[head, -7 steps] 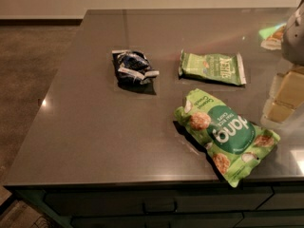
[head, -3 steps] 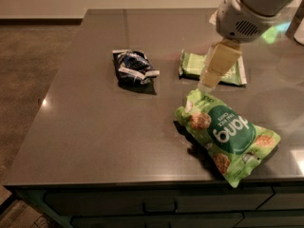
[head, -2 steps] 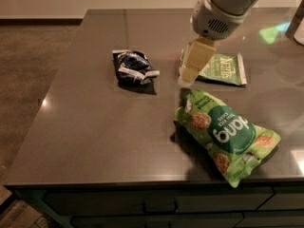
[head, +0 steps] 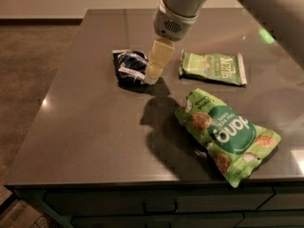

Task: Pick blue chip bag

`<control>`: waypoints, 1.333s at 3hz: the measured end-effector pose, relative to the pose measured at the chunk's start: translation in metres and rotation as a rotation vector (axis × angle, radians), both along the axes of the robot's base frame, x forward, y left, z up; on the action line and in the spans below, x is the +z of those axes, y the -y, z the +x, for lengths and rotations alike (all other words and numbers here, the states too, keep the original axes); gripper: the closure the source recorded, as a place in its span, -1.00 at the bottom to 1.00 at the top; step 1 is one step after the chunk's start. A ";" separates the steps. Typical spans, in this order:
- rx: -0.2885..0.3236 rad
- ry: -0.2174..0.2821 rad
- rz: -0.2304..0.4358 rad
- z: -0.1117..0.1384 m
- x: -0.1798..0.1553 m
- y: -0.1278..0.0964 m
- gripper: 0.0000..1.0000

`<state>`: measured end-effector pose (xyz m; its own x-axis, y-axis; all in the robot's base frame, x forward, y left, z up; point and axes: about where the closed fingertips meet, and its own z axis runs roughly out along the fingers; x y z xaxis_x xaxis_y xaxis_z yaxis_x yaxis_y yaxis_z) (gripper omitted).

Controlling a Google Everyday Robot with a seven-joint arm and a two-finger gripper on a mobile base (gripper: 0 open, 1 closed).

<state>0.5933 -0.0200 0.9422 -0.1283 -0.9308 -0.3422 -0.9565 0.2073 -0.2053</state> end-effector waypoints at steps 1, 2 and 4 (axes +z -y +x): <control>0.011 -0.059 0.018 0.012 -0.018 -0.023 -1.00; 0.024 -0.112 0.029 0.023 -0.038 -0.047 -1.00; 0.005 -0.140 0.013 0.038 -0.062 -0.060 -1.00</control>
Offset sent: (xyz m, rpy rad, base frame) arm 0.0312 0.0626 -0.0502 0.0365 0.1540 0.0310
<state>0.6312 0.0400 0.8807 -0.1707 -0.9274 -0.3329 -0.9767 0.2037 -0.0667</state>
